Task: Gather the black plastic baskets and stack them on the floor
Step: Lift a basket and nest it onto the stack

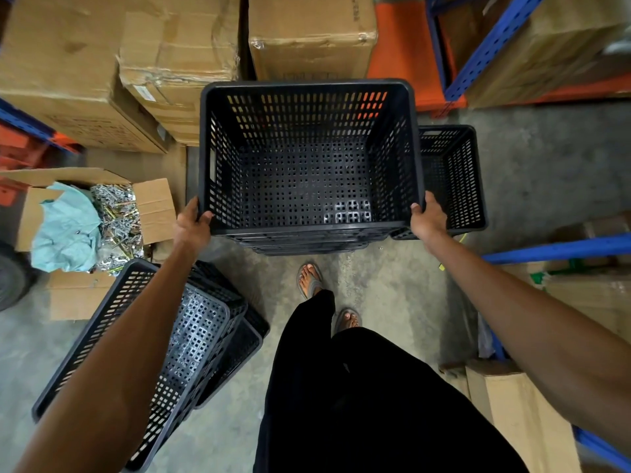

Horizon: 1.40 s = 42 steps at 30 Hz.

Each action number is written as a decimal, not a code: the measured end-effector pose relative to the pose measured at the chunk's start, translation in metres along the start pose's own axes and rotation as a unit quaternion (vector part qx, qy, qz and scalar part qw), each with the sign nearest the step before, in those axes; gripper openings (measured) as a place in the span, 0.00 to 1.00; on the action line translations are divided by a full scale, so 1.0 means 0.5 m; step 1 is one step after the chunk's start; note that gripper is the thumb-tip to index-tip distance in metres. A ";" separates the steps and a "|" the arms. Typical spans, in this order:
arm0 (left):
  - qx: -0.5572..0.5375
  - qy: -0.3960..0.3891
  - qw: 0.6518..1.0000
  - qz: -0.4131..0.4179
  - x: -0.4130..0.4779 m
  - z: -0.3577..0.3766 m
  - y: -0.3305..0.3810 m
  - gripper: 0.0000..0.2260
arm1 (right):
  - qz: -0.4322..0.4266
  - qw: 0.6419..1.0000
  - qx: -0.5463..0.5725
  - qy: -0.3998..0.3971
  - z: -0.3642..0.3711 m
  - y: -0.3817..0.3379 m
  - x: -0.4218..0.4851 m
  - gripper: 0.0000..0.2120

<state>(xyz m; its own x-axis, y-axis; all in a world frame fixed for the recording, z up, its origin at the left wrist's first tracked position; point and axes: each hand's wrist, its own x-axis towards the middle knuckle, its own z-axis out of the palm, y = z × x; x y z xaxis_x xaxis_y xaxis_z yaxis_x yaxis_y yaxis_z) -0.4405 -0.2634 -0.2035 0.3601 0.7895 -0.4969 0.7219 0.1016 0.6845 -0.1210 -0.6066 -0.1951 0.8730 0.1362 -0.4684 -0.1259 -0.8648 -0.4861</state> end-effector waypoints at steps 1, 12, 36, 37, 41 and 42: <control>0.001 0.008 1.000 -0.002 -0.001 0.001 -0.001 0.23 | 0.000 1.000 0.003 0.002 0.001 0.002 -0.006 0.23; -0.076 0.015 0.996 -0.046 -0.035 0.009 0.006 0.21 | 0.006 0.999 -0.008 -0.030 -0.015 0.001 -0.006 0.24; 0.002 0.011 0.999 -0.033 -0.073 -0.021 0.037 0.19 | -0.030 0.999 -0.019 -0.033 -0.012 0.006 -0.023 0.22; 0.020 0.010 0.999 -0.034 -0.074 -0.023 0.040 0.19 | -0.036 0.998 -0.031 -0.030 -0.013 0.003 -0.025 0.22; 0.088 0.024 0.996 -0.002 -0.061 -0.017 0.076 0.23 | -0.085 0.994 -0.073 0.007 -0.033 -0.029 -0.010 0.26; 0.097 0.026 0.995 0.009 -0.054 -0.012 0.090 0.25 | -0.105 0.991 -0.080 0.014 -0.038 -0.041 0.000 0.28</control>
<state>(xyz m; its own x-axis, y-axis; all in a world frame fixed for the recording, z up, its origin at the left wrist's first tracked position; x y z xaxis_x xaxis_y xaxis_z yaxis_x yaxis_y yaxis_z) -0.4215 -0.2764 -0.1562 0.3468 0.8214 -0.4527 0.8175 -0.0281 0.5753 -0.1092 -0.5982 -0.1712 0.8848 0.3096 -0.3482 0.1339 -0.8848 -0.4464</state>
